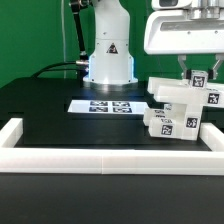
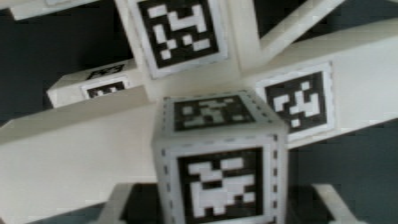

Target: Assemble chair

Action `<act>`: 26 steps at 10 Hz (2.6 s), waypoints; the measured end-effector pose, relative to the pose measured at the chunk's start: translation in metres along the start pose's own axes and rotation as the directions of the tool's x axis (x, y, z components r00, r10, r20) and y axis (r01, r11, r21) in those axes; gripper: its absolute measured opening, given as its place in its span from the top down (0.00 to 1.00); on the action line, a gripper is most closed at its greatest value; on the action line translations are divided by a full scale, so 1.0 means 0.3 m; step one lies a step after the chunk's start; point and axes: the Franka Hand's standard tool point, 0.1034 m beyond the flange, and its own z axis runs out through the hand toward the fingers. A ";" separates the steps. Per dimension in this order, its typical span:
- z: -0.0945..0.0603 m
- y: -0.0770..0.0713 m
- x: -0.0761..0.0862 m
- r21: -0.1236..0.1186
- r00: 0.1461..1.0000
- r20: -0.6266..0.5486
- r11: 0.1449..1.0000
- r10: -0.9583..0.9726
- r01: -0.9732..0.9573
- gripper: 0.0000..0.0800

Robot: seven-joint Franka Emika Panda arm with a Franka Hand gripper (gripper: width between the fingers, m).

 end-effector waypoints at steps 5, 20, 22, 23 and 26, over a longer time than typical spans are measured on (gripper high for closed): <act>-0.004 0.001 -0.003 -0.001 0.998 -0.007 0.998 -0.056 0.056 0.20; -0.093 0.079 -0.260 0.037 0.999 0.038 0.999 -0.019 0.018 0.19; -0.089 0.080 -0.257 0.035 0.999 0.039 0.999 -0.021 0.019 0.19; -0.088 0.081 -0.257 0.034 0.999 0.040 0.999 -0.021 0.019 0.19; -0.094 0.095 -0.325 0.036 0.999 0.053 0.999 -0.009 0.007 0.19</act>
Offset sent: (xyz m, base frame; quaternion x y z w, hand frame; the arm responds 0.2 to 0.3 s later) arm 0.0007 0.0010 0.0038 -0.0105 0.0238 -0.0812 0.9964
